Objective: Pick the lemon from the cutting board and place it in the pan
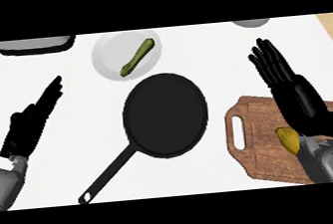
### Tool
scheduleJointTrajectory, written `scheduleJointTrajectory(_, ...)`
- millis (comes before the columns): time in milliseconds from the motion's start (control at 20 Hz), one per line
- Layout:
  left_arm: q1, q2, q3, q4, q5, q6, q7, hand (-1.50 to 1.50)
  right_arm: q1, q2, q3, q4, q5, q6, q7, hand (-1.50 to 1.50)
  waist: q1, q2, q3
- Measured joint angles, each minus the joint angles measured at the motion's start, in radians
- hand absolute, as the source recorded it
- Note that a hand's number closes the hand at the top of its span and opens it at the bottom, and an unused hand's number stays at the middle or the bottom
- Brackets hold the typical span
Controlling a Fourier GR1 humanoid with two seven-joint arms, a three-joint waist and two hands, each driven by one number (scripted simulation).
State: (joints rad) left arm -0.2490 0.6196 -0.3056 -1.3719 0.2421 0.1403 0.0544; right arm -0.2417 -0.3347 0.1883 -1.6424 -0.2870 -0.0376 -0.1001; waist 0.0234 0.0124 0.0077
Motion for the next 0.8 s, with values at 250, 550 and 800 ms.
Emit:
scheduleJointTrajectory(250, 0.069, -0.027, 0.025, -0.034, -0.044, 0.060, 0.004, 0.00, -0.052, -0.058, -0.099, 0.120, -0.128, 0.157, 0.038, -1.50, -0.004, -0.008, -0.005)
scheduleJointTrajectory(550, 0.153, -0.068, 0.021, -0.057, -0.052, 0.122, 0.010, 0.00, 0.025, -0.224, -0.207, 0.269, -0.066, 0.133, 0.115, -1.50, -0.022, -0.012, -0.008)
scheduleJointTrajectory(800, 0.222, -0.081, 0.014, -0.112, -0.067, 0.148, 0.006, 0.00, 0.102, -0.401, -0.250, 0.347, -0.011, 0.248, 0.103, -1.50, -0.019, -0.014, -0.007)
